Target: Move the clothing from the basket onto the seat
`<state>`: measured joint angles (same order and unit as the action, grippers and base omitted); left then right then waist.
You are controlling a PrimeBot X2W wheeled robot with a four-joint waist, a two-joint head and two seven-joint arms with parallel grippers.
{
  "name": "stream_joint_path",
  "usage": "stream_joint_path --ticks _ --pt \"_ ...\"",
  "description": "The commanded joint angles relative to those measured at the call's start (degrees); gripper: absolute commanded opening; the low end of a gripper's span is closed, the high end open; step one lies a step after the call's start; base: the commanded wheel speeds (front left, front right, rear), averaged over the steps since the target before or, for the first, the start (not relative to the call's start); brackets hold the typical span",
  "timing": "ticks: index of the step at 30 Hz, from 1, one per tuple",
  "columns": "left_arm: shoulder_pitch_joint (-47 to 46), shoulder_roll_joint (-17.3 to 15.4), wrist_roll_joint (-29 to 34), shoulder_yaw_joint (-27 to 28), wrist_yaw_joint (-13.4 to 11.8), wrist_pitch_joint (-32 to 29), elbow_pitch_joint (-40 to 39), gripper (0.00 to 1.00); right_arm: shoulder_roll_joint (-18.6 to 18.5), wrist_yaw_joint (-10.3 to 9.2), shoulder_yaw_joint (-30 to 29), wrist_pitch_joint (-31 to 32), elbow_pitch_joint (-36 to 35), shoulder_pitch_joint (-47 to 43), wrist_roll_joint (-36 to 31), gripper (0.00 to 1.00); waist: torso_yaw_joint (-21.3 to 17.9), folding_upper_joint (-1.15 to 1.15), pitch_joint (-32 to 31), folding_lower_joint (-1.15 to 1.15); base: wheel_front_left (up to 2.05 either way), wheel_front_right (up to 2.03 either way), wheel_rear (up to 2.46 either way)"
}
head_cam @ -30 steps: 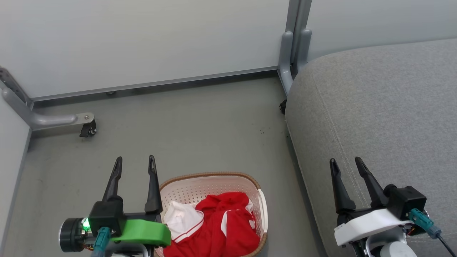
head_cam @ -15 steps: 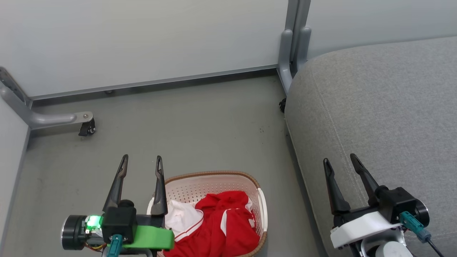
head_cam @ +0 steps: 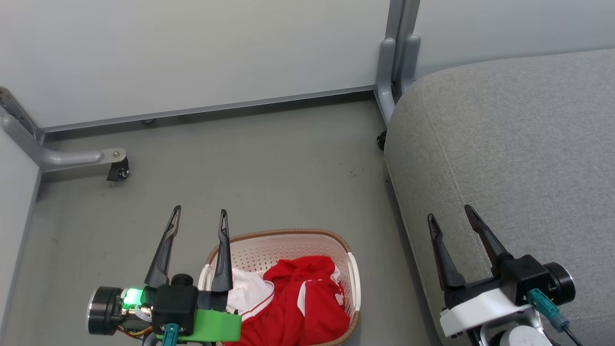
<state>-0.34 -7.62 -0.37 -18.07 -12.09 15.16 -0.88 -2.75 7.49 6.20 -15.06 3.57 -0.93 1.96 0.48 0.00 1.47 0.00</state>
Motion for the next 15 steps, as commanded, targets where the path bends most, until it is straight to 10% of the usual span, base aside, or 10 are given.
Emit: stream_joint_path --ticks 1,15 --pt "0.9 0.2 -0.1 0.4 0.2 0.0 -0.1 1.00 -0.2 0.00 -0.1 -0.2 -0.2 -0.7 -0.1 1.00 -0.1 0.00 0.0 0.00 0.00 0.00 0.00" --pt "0.9 0.7 0.2 1.4 1.1 0.0 0.4 1.00 -0.2 0.00 -0.2 -0.2 -0.4 -0.5 0.0 1.00 -0.1 0.00 0.5 0.00 0.00 0.00 0.00"
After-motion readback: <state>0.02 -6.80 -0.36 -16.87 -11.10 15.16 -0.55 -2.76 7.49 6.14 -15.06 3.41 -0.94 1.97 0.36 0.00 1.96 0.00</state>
